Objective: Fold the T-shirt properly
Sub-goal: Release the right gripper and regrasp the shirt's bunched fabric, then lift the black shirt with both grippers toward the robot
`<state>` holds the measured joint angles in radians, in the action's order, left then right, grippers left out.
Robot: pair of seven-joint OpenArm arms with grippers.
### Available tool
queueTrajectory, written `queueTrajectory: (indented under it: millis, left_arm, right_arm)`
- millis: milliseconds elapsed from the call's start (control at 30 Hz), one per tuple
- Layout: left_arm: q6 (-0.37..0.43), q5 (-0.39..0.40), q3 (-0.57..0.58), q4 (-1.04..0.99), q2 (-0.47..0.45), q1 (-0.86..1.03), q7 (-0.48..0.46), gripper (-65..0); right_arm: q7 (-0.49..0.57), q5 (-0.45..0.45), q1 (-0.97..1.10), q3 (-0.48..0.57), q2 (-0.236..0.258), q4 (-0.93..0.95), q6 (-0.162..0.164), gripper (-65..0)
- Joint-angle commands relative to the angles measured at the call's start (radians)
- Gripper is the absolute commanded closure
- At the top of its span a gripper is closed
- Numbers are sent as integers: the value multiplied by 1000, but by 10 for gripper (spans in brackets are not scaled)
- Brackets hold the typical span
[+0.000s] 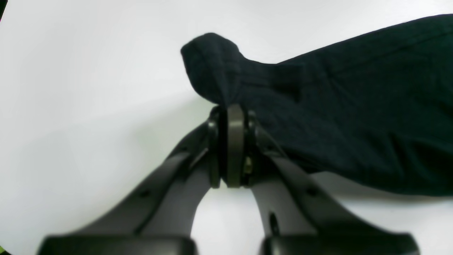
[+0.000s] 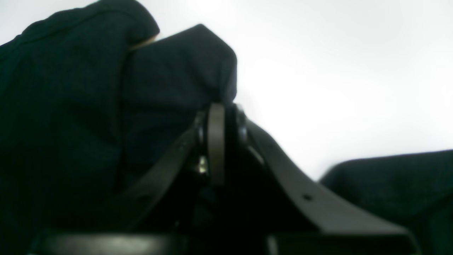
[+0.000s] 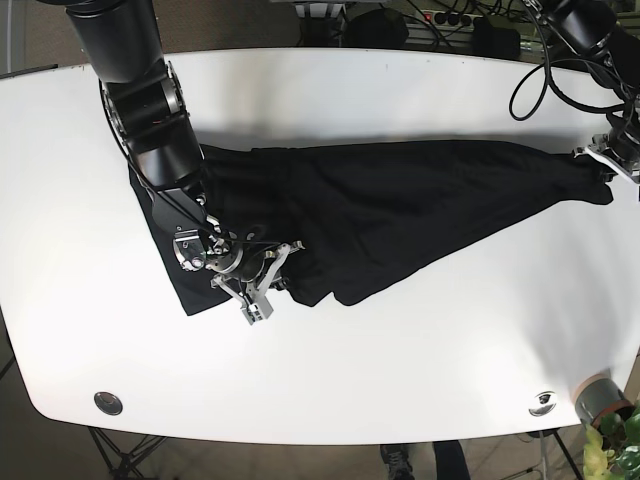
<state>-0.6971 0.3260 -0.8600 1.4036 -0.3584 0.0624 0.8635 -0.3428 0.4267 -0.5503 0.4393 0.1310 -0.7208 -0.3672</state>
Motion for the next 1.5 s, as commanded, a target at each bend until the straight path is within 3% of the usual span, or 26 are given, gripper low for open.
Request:
queueTrajectory:
  millis: [0, 400, 600, 767, 1067, 1467]
  left_arm:
    - [-1, 12, 17, 15, -27, -37, -25, 0]
    - [-1, 15, 28, 84, -27, -123, -20, 0]
    - [-1, 14, 135, 112, -27, -220, -20, 0]
    - [-1, 12, 181, 112, -32, -342, -14, 0]
    - [-1, 11, 233, 105, -34, -635, 101, 0]
    - [93, 11, 333, 110, -35, -1005, 116, 0]
  right_arm:
    - [-37, -12, -17, -1, 5, -10, -3, -19]
    - [-111, -2, -23, -7, 74, -191, -3, -17]
    - [-170, -12, -80, -133, 81, -219, -6, -19]
    - [-240, -12, -176, -190, 112, -227, -11, -19]
    - [-353, -4, -383, -202, 187, -300, -13, -19]
    - [-530, -2, -680, -202, 258, -455, -13, -19]
